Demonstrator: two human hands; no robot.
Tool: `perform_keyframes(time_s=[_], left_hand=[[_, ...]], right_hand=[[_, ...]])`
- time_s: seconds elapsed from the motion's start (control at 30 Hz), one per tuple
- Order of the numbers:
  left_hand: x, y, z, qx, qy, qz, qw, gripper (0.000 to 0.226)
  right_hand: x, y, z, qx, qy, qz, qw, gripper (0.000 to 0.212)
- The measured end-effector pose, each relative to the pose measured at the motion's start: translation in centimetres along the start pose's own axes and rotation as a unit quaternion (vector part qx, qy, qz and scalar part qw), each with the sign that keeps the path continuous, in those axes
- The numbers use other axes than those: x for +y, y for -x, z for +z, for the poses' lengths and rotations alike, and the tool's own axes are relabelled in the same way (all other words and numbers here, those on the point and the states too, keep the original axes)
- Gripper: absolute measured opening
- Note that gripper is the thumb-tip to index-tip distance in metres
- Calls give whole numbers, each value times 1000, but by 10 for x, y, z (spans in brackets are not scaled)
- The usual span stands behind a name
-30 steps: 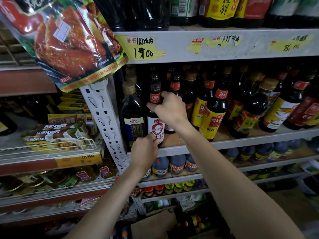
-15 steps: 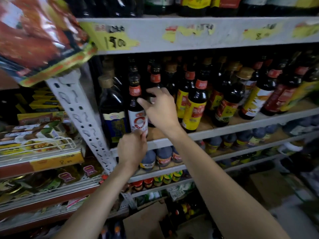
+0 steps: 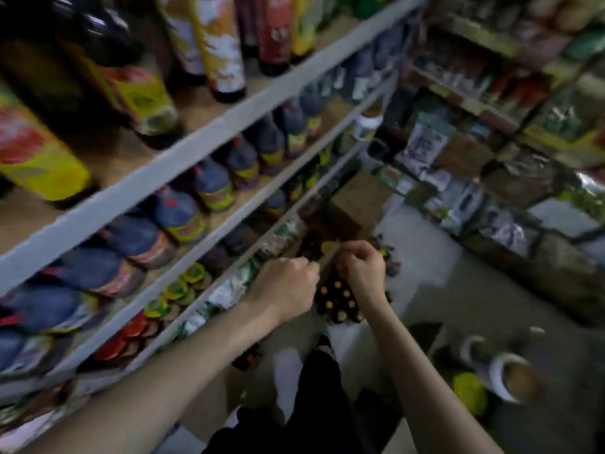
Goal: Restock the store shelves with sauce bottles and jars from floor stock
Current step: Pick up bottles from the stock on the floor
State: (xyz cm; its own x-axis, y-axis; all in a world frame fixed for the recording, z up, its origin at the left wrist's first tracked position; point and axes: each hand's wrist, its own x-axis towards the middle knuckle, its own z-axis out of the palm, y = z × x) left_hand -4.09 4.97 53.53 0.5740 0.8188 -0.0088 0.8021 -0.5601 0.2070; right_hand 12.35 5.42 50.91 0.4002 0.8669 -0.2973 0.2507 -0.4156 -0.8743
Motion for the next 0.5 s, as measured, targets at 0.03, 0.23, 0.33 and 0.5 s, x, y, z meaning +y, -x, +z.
perform_keyframes(time_s=[0.03,0.23,0.33,0.5], left_hand=[[6,-21,23,-35,16,-7,999,22],[-1,-122,193,-245,122,-104,956,21],[-17,-148,296,-303,161,-133,930,17],[-50,-179,501,-330,186,-173,909,10]], right_hand=[[31,-20,-12,8,22,42,999,19],[203,-121,-30,-83,141,216,963,23],[288,-167,-7,-144,208,237,938,25],[439,-243,66,-234,288,205,906,7]])
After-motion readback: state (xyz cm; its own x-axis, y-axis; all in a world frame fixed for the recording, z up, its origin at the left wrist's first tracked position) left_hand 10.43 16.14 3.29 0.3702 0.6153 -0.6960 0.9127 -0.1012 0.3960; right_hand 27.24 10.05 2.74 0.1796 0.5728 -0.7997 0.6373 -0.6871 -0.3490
